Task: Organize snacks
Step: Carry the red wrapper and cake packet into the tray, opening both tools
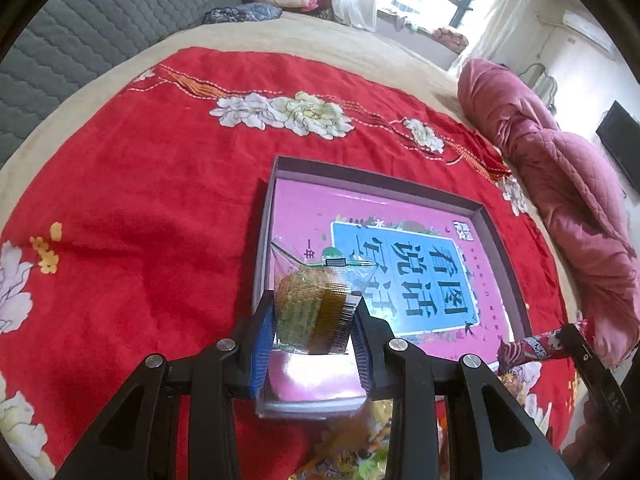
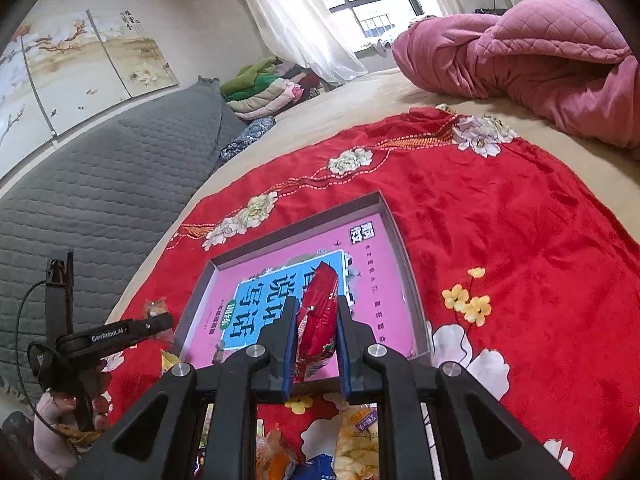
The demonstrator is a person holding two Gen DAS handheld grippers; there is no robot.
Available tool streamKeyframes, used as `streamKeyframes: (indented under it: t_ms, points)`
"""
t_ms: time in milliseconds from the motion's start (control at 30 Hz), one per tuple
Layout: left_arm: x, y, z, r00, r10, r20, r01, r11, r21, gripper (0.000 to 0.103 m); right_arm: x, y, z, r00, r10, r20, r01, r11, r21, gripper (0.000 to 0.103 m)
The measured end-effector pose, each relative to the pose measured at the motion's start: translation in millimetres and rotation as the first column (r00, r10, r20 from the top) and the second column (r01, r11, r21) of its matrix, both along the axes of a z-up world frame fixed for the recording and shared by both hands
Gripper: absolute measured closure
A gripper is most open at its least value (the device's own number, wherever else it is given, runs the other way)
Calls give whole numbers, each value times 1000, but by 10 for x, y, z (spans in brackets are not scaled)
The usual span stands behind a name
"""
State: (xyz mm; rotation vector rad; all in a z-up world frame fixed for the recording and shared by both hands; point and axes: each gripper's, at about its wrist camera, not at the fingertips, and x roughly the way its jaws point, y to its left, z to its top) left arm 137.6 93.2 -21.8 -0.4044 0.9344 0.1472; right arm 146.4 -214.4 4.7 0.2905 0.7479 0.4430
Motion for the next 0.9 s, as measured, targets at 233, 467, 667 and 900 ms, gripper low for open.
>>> streamKeyframes:
  t_ms: [233,467,667,900]
  points:
    - [72,-7,-105,1000,-11,-23,10,1000,-23,67,28,-14,-42,1000,-10,-12,10,1000,9,86]
    - [132,-82,-162,999,-38,-37,38,999,-21,67,66,-10,-101,999,-21,-32,21,1000,6,86]
    - [168,-109,-210,998,-50,-49,49,998,-27,67,114,-8,-224,997,-34,-73,33,999,-15,86]
    - [185,-105,-269,996,-53,-70,50,998,-42,67,143,-49,-282,994,-58,-91,56,998,-30,85]
